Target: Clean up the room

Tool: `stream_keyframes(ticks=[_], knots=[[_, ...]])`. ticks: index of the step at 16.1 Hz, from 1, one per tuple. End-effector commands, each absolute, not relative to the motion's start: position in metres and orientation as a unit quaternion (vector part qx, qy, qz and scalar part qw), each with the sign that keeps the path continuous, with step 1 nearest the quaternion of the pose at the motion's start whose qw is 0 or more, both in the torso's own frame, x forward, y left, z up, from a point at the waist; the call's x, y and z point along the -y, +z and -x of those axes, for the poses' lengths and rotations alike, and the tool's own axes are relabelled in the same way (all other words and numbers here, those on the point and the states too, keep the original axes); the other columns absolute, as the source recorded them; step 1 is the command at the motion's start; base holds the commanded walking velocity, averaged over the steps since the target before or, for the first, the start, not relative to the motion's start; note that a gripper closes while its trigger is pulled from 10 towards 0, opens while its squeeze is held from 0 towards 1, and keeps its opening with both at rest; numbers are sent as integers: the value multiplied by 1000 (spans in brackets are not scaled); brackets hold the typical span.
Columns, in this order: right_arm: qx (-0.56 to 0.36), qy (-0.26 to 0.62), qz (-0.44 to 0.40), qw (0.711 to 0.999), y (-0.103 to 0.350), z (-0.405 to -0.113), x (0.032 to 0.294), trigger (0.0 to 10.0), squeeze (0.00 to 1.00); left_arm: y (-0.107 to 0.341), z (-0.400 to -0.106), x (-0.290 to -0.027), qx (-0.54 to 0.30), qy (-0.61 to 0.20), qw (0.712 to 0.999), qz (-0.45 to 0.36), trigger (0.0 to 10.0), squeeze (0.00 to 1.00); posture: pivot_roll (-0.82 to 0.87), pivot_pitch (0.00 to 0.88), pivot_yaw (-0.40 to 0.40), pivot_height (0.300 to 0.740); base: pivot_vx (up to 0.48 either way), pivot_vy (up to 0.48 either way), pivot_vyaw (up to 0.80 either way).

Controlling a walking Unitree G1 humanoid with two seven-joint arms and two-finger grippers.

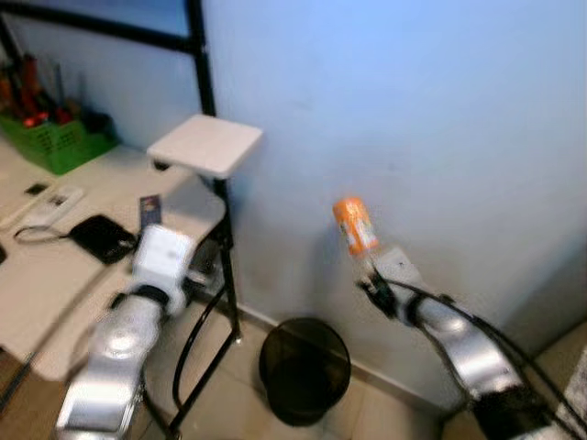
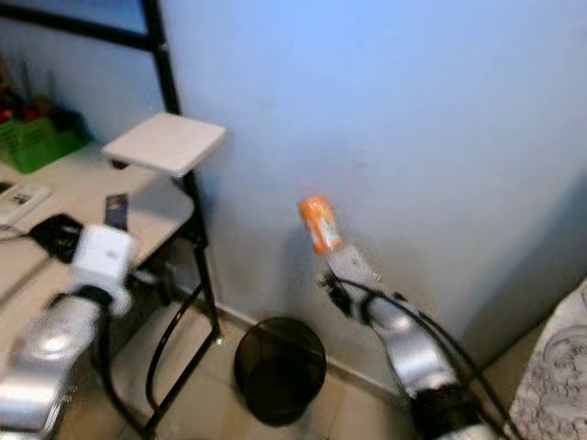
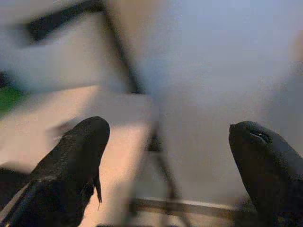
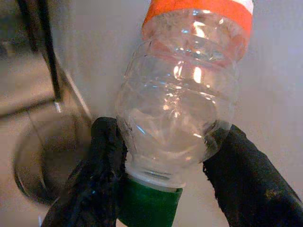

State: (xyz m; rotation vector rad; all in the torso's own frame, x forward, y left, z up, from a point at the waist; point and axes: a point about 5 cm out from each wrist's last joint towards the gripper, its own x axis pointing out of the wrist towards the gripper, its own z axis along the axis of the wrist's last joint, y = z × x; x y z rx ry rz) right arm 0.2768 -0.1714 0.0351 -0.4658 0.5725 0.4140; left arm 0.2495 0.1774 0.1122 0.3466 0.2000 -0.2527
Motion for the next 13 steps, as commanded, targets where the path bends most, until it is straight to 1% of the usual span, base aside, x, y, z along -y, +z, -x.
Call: stream_keyframes(ticks=[1, 2, 4, 5, 7, 8, 10, 12, 13], knots=[[-273, 223, 237, 905, 35, -278, 164, 10000, 0, 106, -248, -176, -114, -159, 963, -185, 10000, 0, 156, 0, -13, 740, 0, 0, 0], [-284, 234, 253, 895, 27, -280, 164, 10000, 0, 97, -248, -173, -131, -204, 948, -205, 10000, 0, 153, 0, -8, 740, 0, 0, 0], [-300, 220, 267, 889, 15, -287, 163, 10000, 0, 90, -253, -173, -157, -244, 931, -223, 10000, 0, 156, 0, -7, 740, 0, 0, 0], [-313, 217, 268, 885, 9, -288, 161, 10000, 0, 88, -256, -173, -176, -262, 922, -225, 10000, 0, 157, 0, -7, 740, 0, 0, 0], [-341, 215, 271, 874, -5, -287, 155, 10000, 0, 88, -264, -169, -192, -303, 911, -202, 10000, 0, 162, 0, -4, 740, 0, 0, 0], [-345, 214, 273, 872, -8, -287, 153, 10000, 0, 88, -265, -167, -195, -317, 906, -199, 10000, 0, 165, 0, -5, 740, 0, 0, 0], [-352, 195, 270, 875, -11, -289, 148, 10000, 0, 88, -257, -157, -216, -389, 874, -194, 10000, 0, 173, 0, -7, 740, 0, 0, 0], [-348, 189, 271, 877, -10, -293, 142, 10000, 0, 82, -249, -158, -248, -416, 850, -206, 10000, 0, 176, 0, -10, 740, 0, 0, 0], [-347, 192, 271, 877, -9, -294, 140, 10000, 0, 81, -247, -159, -259, -419, 846, -204, 10000, 0, 178, 0, -11, 740, 0, 0, 0]])
